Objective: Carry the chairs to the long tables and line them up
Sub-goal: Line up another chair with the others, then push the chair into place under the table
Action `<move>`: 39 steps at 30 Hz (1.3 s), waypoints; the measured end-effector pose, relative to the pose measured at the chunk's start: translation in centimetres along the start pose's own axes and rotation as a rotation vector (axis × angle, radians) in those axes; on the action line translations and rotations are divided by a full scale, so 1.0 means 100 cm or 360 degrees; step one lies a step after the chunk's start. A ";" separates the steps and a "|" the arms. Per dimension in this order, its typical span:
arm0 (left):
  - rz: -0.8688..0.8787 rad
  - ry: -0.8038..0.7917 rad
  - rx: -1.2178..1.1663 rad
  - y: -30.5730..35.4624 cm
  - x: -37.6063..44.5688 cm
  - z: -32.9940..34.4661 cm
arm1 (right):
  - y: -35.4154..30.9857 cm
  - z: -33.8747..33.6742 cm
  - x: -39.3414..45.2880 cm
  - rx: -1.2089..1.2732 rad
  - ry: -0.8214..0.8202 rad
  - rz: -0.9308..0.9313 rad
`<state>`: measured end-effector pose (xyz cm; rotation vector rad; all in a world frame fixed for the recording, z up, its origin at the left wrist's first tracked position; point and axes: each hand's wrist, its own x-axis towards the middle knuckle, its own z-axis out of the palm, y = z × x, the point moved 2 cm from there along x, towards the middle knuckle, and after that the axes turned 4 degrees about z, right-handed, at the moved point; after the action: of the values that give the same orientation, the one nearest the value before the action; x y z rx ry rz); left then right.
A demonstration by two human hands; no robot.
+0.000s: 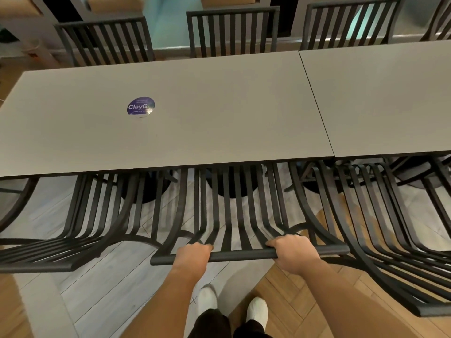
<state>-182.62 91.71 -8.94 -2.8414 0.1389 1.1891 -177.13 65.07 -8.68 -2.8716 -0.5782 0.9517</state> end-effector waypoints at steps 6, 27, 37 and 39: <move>0.0038 0.0033 0.0006 0.000 -0.003 -0.004 | -0.004 -0.005 -0.002 -0.0012 -0.0041 0.0093; 0.0456 0.0535 -0.0675 0.136 -0.015 -0.091 | 0.047 -0.034 -0.111 0.0680 0.0215 0.0630; 0.0626 0.0493 -0.0723 0.344 -0.054 -0.097 | 0.241 -0.014 -0.246 0.0777 0.0223 0.0873; 0.0653 0.0485 -0.0712 0.388 -0.062 -0.094 | 0.278 -0.009 -0.272 0.0792 0.0262 0.0875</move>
<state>-184.34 52.72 1.35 -3.5048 0.5598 0.9168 -187.51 29.33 2.59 -2.6264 0.4317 0.7485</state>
